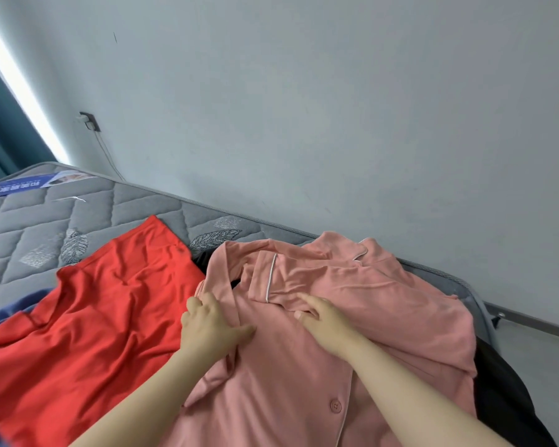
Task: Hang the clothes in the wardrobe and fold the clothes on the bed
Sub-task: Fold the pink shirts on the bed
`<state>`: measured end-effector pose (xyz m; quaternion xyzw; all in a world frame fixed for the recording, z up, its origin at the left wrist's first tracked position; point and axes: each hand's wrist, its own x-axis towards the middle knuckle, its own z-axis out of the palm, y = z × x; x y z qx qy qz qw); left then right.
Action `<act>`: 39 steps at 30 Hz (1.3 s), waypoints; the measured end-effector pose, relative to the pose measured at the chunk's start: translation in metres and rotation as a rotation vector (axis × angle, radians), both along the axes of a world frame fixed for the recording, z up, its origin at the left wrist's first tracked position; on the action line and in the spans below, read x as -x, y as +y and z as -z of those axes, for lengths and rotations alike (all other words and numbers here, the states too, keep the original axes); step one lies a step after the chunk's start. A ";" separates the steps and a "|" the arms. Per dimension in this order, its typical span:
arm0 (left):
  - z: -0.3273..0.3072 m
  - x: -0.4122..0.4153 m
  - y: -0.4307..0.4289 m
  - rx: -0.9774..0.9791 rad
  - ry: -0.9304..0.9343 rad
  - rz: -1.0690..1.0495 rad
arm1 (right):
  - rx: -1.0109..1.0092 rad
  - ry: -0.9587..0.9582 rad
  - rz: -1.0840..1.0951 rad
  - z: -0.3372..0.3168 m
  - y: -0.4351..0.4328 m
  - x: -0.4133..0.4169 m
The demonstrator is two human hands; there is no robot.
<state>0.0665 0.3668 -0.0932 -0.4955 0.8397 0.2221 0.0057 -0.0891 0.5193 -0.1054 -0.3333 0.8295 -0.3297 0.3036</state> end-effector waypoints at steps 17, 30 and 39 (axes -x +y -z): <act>-0.113 0.005 0.031 -0.474 0.769 0.150 | 0.254 -0.134 0.277 -0.054 0.082 -0.021; -0.032 0.017 0.073 -0.208 0.242 0.386 | -0.077 -0.219 0.447 -0.026 0.163 -0.008; -0.012 0.006 0.070 -0.080 0.223 0.449 | -0.079 -0.032 0.407 -0.013 0.124 -0.021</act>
